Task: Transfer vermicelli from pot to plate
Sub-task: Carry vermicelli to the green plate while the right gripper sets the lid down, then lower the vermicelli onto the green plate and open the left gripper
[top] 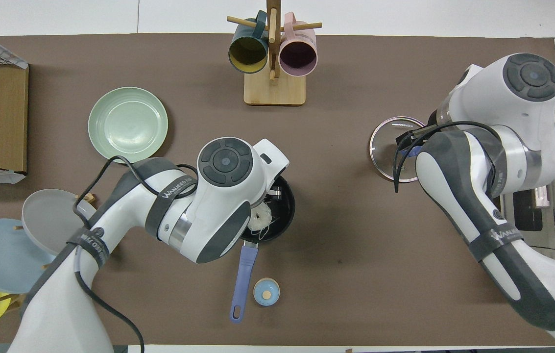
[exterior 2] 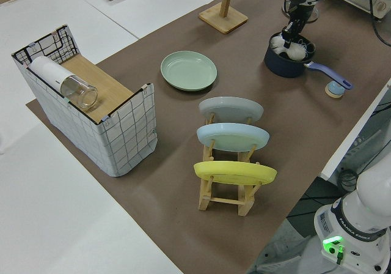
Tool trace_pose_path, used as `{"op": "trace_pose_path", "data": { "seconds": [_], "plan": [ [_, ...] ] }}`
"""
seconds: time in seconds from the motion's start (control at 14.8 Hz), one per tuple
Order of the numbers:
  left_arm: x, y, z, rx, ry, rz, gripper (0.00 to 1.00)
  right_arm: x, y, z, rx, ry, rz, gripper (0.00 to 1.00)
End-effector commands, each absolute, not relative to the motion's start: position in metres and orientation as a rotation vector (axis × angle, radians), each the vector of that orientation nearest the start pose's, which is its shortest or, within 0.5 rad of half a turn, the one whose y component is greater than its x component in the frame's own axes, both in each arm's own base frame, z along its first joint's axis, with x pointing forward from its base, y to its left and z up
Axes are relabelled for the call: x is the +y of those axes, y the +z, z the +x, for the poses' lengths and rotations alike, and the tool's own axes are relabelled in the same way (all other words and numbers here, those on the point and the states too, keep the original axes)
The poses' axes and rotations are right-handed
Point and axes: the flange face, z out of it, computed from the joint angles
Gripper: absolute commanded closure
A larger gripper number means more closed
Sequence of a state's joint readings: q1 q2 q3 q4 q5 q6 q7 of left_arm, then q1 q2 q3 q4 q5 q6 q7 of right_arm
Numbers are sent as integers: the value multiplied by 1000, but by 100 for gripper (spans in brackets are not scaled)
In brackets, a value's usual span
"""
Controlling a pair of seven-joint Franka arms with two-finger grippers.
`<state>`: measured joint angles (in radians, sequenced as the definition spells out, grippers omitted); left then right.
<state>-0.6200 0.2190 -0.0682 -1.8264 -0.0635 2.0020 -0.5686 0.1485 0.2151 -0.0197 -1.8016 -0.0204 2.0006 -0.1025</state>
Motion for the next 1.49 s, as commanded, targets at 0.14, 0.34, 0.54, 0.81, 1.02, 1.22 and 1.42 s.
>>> {"op": "trace_pose_path", "data": {
  "seconds": [0.14,0.34,0.54,0.81,1.02,1.22,1.42],
  "plan": [
    [-327,523,509,86,179,-3191,100,71,489,589,-330,64,-3092,0],
    [-235,544,562,81,156,-3232,100,58,523,566,-291,90,-3093,0],
    [-148,521,607,112,63,-3257,100,54,551,546,-266,107,-3095,0],
    [-102,452,641,119,-44,-3258,100,51,575,528,-197,121,-3106,0],
    [-101,409,651,143,-63,-3252,100,37,589,518,-163,125,-3108,0],
    [-99,397,648,190,-46,-3248,100,24,606,517,-130,184,-3120,0],
    [-89,391,650,222,-61,-3244,100,9,614,524,-83,187,-3123,0]
  ]
}}
